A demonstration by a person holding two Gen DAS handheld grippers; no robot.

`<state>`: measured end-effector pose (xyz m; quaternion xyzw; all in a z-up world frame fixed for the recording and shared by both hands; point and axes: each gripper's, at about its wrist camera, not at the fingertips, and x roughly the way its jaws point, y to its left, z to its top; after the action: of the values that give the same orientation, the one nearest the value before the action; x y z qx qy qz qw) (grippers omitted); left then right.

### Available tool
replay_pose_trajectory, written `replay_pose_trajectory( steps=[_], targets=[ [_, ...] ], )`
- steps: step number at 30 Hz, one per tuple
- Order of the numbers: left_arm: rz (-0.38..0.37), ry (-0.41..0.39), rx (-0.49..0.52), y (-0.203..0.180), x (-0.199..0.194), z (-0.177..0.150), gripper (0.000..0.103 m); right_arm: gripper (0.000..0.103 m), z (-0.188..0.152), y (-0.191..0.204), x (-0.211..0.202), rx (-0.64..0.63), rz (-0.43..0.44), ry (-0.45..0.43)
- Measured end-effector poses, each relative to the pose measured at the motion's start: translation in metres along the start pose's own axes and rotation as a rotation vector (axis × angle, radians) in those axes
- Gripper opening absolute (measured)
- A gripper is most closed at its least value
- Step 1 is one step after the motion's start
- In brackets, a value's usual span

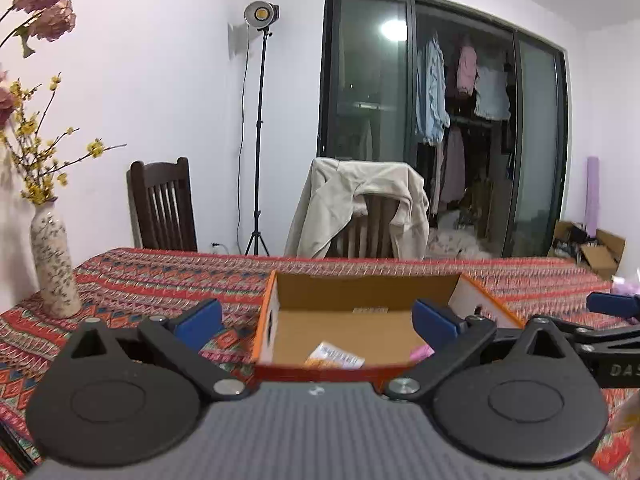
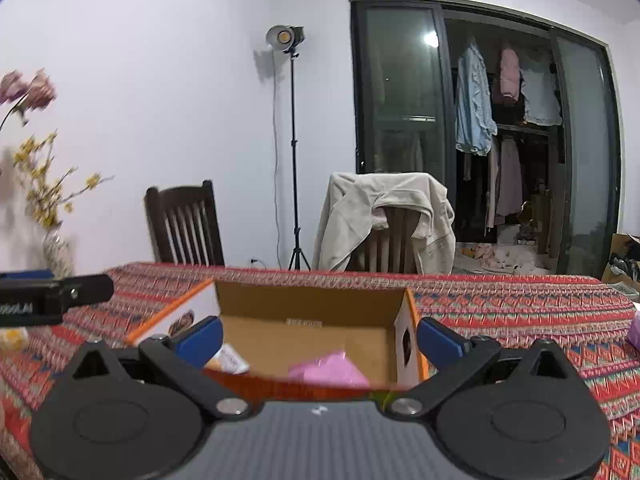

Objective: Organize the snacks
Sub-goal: 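Withdraw both grippers from the box back toward the snack pile, then grasp a purple-pink packet from the pile with the right gripper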

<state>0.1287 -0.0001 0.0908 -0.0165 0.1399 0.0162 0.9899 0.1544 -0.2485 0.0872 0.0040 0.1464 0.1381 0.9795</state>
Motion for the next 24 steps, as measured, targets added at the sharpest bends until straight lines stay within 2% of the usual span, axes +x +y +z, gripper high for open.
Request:
replay_pose_trajectory(
  steps=[6,14,24],
  targets=[
    [0.003,0.051,-0.003,0.015,-0.017,-0.028,0.103,0.103,-0.034,0.01,-0.024,-0.01,0.011,0.049],
    [0.024,0.16,-0.036,0.033,-0.025,-0.068,0.103,0.103,-0.071,0.012,-0.04,0.009,0.008,0.13],
    [0.026,0.193,-0.064,0.047,-0.036,-0.088,0.103,0.103,-0.091,0.009,-0.049,0.034,-0.005,0.191]
  ],
)
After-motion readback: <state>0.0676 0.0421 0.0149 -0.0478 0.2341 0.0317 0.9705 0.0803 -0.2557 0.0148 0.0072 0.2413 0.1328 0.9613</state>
